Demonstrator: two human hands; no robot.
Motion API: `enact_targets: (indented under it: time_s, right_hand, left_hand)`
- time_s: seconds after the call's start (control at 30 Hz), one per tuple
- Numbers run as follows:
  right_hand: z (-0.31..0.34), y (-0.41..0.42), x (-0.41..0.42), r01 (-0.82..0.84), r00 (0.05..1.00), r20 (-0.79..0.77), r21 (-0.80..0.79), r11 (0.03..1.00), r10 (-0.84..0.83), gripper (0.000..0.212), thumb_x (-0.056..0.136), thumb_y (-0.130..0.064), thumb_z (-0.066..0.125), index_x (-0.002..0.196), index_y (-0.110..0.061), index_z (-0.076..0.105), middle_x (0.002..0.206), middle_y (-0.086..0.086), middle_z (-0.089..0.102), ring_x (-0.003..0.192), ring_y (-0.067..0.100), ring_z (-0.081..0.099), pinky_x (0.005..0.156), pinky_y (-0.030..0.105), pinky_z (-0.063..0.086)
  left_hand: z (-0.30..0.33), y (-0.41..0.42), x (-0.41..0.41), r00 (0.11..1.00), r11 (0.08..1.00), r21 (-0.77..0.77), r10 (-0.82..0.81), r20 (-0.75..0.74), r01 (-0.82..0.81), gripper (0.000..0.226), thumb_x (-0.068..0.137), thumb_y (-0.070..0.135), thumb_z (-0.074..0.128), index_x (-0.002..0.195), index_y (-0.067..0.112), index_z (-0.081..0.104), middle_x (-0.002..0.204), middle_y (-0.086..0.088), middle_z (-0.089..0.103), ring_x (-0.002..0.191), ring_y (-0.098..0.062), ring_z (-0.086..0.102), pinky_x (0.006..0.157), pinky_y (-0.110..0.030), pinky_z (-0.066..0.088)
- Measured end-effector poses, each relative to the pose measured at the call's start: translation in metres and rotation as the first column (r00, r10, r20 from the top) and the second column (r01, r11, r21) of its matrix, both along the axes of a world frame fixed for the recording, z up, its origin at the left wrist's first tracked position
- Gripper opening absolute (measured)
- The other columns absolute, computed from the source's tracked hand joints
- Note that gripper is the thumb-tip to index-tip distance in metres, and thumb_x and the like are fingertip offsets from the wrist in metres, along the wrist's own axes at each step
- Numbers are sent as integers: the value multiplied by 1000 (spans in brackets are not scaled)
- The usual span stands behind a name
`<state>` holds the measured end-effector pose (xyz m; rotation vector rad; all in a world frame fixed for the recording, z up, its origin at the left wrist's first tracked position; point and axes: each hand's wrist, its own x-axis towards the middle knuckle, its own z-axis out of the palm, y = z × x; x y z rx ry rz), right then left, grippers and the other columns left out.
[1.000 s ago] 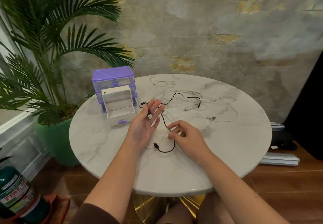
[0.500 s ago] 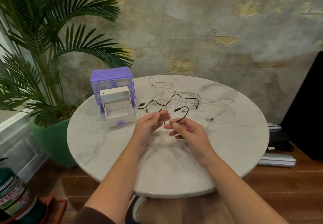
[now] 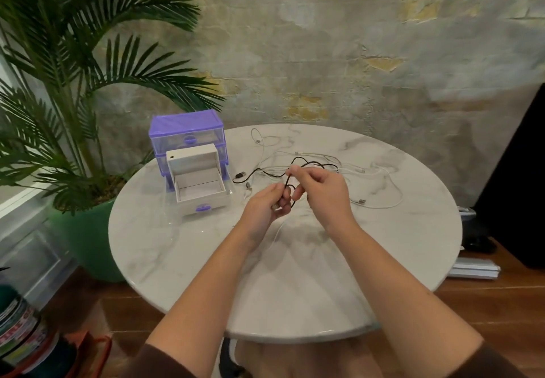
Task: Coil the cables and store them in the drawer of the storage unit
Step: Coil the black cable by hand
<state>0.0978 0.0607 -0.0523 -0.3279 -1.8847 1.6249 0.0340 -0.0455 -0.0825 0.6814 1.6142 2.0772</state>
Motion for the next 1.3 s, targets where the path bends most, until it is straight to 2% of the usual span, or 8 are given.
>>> enact_targets:
  time_s: [0.13,0.2,0.3,0.37,0.53,0.8,1.0,1.3]
  right_hand:
    - [4,16,-19,254,954,100,228,940,-282,34,82,-49,70,70,-17,65,54,-8,56,52,6,47,58,30,39]
    - [7,20,-26,335,929,1,418,844,-370,24,82,-44,71,82,-22,59,70,-11,50,62,7,46,58,30,38]
    - [5,28,-42,236,972,-133,598,766,-195,21,87,-28,70,108,-32,69,99,-9,49,75,7,48,69,28,45]
    - [2,35,-55,142,990,-100,639,756,-101,21,89,-21,68,108,-28,74,103,-7,57,81,9,51,76,28,46]
    - [-3,40,-70,98,994,-100,645,758,-43,12,90,-15,66,96,-16,75,89,-1,67,73,-2,49,73,13,38]
    - [-20,37,-71,215,971,-218,635,742,-95,9,91,-11,64,95,-14,71,85,-12,55,74,-12,49,71,4,34]
    - [-22,37,-68,268,952,-279,578,771,-122,15,89,-10,66,100,-16,75,82,-6,58,68,-5,51,67,7,37]
    - [-23,33,-67,101,994,-93,583,806,-57,17,88,-22,70,103,-19,77,77,3,62,64,7,50,63,12,35]
  left_hand:
    - [19,12,-20,997,997,-67,50,57,-46,36,100,19,40,64,17,42,59,4,33,58,-13,33,64,-24,35]
    - [26,16,-31,995,992,-108,75,61,-68,35,100,20,39,65,19,41,59,5,32,55,-11,33,62,-23,34]
    - [31,18,-47,997,983,-174,67,40,-59,35,101,23,39,66,21,41,58,8,33,49,-8,35,63,-23,35]
    - [33,17,-55,997,984,-177,33,75,-19,34,100,25,40,66,22,42,57,9,33,46,-7,36,65,-24,35]
    - [28,7,-62,987,992,-98,-70,142,84,30,101,28,43,75,19,52,61,7,37,54,-7,41,66,-23,37]
    - [16,6,-70,996,982,-187,-10,-89,-7,32,102,32,42,84,23,67,91,12,62,89,-6,50,77,-23,40]
    - [14,5,-68,980,980,-201,-27,-195,-13,33,105,29,36,83,19,59,78,8,51,72,-4,46,66,-18,40]
    - [5,3,-73,986,989,-140,13,-168,-37,37,106,20,32,73,21,49,79,4,47,74,-10,40,67,-24,32]
